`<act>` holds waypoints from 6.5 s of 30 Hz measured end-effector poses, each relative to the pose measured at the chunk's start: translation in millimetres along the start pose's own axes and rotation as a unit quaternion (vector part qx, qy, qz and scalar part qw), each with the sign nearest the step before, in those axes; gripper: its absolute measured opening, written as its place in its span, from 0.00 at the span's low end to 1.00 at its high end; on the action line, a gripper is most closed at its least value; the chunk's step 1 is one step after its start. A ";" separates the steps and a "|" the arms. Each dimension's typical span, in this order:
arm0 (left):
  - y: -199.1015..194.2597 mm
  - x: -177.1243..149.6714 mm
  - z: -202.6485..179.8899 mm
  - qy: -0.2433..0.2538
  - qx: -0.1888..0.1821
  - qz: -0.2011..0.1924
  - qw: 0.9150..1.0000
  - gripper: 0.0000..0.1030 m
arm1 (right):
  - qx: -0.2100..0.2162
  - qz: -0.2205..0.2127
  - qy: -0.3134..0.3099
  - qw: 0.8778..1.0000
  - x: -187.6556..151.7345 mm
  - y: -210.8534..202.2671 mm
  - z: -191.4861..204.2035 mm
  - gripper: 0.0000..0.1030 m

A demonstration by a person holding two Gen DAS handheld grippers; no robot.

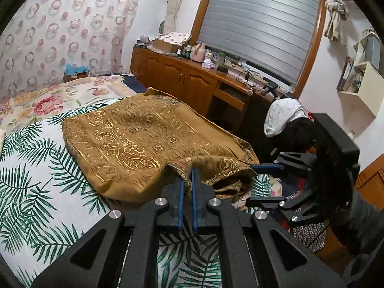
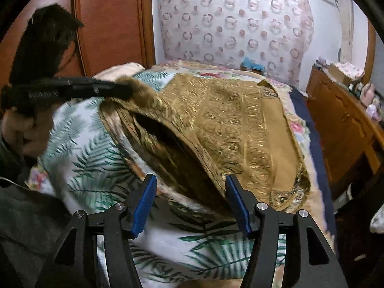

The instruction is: Fold small clothes

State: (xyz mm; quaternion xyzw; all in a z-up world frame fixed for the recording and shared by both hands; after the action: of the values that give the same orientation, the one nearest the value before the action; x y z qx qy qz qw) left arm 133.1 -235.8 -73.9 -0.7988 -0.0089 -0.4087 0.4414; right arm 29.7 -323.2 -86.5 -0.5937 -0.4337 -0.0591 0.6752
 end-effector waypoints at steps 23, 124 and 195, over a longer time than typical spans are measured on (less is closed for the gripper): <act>0.5 15.7 21.0 -0.025 0.001 -0.019 1.000 0.06 | -0.124 0.050 -0.036 0.990 6.4 27.7 -48.0 0.62; 36.7 56.4 251.5 -0.142 0.089 0.046 0.985 0.07 | 0.013 0.066 0.106 0.992 218.1 185.2 -160.1 0.67; -193.9 -114.7 385.6 -0.322 0.211 -0.146 0.911 0.07 | 0.098 -0.034 -0.221 0.970 473.5 314.2 176.2 0.10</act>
State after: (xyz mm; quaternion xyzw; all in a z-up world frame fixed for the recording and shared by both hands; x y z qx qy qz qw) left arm 232.8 197.0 -120.9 -0.7652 -0.3535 -0.1778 0.5078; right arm 417.8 123.7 -26.1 -0.5076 -0.5955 0.0934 0.6156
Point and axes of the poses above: each gripper's, at about its wrist camera, not at the fingertips, and y roughly the way its jaws point, z to its left, x to its top, the point moved 10 cm from there along y, roughly the way its jaws point, and after that the axes turned 11 degrees about z, right-handed, at the moved point
